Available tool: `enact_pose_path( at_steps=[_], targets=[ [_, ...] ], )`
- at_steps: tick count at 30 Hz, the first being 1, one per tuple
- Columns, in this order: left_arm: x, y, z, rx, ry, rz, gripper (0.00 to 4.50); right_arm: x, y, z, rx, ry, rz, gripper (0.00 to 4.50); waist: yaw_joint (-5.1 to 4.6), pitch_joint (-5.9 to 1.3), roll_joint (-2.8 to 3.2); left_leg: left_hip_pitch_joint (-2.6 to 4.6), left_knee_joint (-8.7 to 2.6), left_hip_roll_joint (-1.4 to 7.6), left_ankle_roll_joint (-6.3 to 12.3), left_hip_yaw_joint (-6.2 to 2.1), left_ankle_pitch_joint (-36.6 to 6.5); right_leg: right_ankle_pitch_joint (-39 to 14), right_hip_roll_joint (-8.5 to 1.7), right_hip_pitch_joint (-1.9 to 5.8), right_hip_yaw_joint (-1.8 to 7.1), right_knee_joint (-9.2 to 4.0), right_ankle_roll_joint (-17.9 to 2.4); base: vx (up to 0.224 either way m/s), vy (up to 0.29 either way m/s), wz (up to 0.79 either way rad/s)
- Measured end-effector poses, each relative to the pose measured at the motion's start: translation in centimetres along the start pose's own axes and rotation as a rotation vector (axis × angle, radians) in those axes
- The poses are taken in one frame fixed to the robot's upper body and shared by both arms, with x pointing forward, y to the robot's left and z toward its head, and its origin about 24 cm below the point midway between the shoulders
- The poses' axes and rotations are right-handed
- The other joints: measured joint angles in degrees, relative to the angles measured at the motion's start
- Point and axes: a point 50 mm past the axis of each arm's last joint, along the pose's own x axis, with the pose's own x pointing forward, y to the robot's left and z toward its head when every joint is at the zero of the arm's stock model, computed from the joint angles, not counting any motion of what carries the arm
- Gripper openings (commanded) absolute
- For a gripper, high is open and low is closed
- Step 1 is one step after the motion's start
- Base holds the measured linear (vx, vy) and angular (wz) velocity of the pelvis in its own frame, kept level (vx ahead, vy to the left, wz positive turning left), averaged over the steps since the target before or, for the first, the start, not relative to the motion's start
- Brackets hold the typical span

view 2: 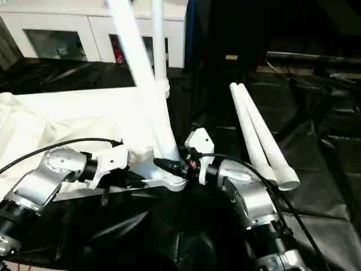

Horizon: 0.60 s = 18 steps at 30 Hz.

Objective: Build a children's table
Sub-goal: Insert table leg to table base

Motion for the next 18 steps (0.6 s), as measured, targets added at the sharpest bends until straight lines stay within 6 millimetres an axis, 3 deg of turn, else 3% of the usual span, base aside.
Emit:
enact_pose_path(
  at_steps=[8,9,11,13,15,18],
  targets=[
    [0.4,0.1,0.1,0.014,-0.014,0.024,0.0,-0.9,-0.1,-0.7,0.073,-0.11,-0.07,1.89,0.34,0.07,0.16,-0.01,0.15,0.0,-0.16,0.0,0.1,0.0,-0.06,0.0,0.0,0.23,0.0,0.0,0.0,0.0],
    [0.4,0.1,0.2,0.005,-0.024,0.023,0.45,-1.0,-0.2,-0.7,0.081,-0.121,-0.077,1.89,0.34,0.1,0.21,-0.01,0.15,0.0,-0.18,0.0,0.1,0.0,-0.08,0.0,0.0,0.27,0.0,0.0,0.0,0.0],
    [0.3,0.2,0.4,-0.009,-0.053,0.023,0.57,-1.1,-0.3,-0.5,0.096,-0.145,-0.086,1.89,0.25,0.14,0.26,-0.01,0.18,0.0,-0.18,0.0,0.1,0.0,-0.08,-0.04,0.0,0.4,0.0,0.0,0.0,0.0],
    [-0.3,0.4,1.8,0.026,-0.147,0.044,0.59,-1.2,-0.4,-0.3,0.107,-0.161,-0.089,1.89,0.26,0.2,0.37,-0.01,0.19,0.04,-0.15,0.0,0.2,0.0,-0.08,-0.06,-0.03,0.51,0.0,0.0,0.0,0.0],
    [-1.1,0.9,3.5,0.079,-0.215,0.078,0.91,-1.0,-0.4,0.4,0.097,-0.187,-0.087,1.89,0.25,0.27,0.53,-0.01,0.19,0.04,-0.22,0.0,0.3,0.0,-0.08,-0.05,-0.03,0.62,0.0,0.0,0.0,0.0],
    [-2.2,1.4,5.2,0.096,-0.313,0.118,0.91,-0.8,-0.3,1.5,0.069,-0.219,-0.074,1.89,0.12,0.31,0.71,-0.01,0.15,0.06,-0.4,0.0,0.4,0.0,-0.06,-0.04,-0.03,0.74,0.0,0.0,0.0,0.0]
  ],
)
